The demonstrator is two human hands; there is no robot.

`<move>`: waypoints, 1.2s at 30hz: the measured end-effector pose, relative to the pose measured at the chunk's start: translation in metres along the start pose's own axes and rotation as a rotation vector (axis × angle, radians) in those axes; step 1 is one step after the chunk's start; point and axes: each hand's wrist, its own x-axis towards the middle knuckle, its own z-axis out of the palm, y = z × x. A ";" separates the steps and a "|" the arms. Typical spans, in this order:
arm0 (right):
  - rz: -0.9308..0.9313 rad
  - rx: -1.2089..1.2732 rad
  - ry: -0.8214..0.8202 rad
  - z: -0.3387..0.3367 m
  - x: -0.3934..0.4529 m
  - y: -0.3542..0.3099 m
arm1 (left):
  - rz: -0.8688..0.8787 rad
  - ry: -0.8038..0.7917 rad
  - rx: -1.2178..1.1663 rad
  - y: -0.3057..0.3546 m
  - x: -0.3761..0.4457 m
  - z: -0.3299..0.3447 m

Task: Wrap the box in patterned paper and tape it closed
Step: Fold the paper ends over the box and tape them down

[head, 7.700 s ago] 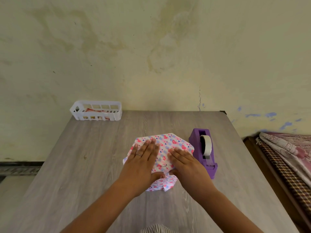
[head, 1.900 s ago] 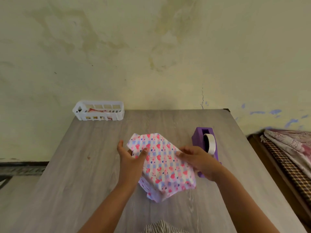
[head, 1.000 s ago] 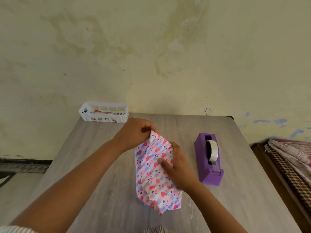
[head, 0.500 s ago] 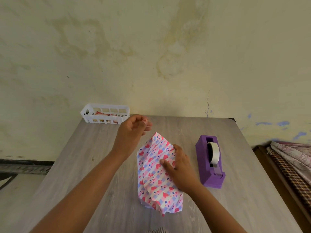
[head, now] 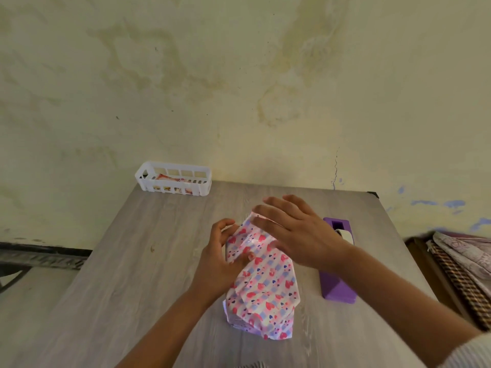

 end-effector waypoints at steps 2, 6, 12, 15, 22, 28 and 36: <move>-0.157 -0.065 0.018 0.001 0.005 0.014 | 0.009 0.000 0.010 0.001 0.001 0.000; -0.315 -0.139 -0.030 0.009 0.010 0.029 | 0.042 -0.023 0.039 0.003 -0.001 0.000; -0.184 0.029 -0.113 -0.004 0.029 0.035 | 0.119 0.022 0.155 -0.004 -0.005 0.002; -0.132 0.094 -0.190 -0.011 0.040 0.034 | 0.142 0.055 0.161 -0.006 -0.004 0.005; 0.050 0.260 -0.470 -0.021 0.059 0.028 | 0.137 0.122 0.120 -0.011 -0.005 0.009; 0.162 0.562 -0.489 -0.029 0.060 0.031 | 0.111 0.151 0.041 -0.008 -0.003 0.006; 0.146 0.607 -0.491 -0.030 0.064 0.037 | 0.137 0.178 0.165 0.003 -0.002 0.008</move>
